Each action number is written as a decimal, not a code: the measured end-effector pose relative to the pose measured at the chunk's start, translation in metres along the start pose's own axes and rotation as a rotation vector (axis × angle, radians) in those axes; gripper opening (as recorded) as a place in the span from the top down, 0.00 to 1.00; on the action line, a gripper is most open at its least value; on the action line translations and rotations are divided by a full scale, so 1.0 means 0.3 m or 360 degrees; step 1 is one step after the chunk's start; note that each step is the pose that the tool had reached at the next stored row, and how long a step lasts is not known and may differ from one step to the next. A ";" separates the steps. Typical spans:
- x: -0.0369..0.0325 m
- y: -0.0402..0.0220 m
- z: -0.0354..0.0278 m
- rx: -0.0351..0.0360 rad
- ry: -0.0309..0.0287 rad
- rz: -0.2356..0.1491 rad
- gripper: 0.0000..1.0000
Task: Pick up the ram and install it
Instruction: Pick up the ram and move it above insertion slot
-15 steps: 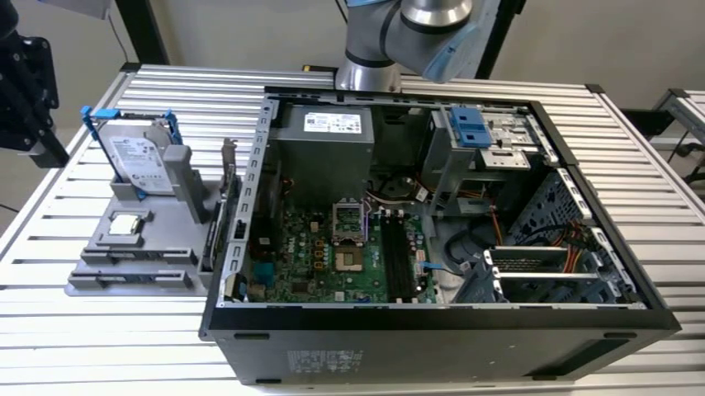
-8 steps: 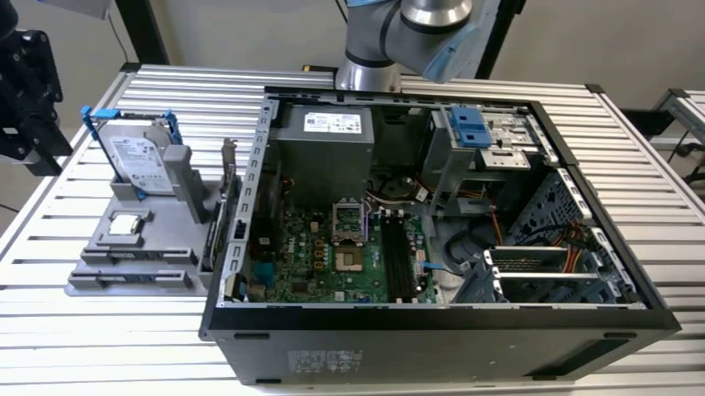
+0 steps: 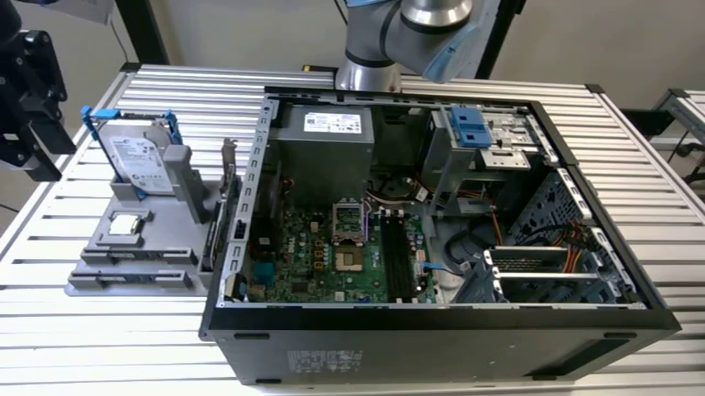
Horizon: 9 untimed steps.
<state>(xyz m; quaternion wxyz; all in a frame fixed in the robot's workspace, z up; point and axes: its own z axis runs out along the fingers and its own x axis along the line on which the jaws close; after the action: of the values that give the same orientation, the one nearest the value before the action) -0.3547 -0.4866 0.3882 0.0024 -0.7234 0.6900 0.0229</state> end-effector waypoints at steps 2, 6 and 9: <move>-0.001 0.000 0.006 0.0001 -0.00001 0.0002 0.00; -0.009 -0.001 0.016 0.0014 0.00008 0.0003 0.00; -0.016 -0.001 0.024 0.0020 0.00045 0.0008 0.00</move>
<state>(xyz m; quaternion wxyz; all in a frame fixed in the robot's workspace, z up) -0.3548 -0.4814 0.3812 0.0059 -0.7218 0.6919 0.0176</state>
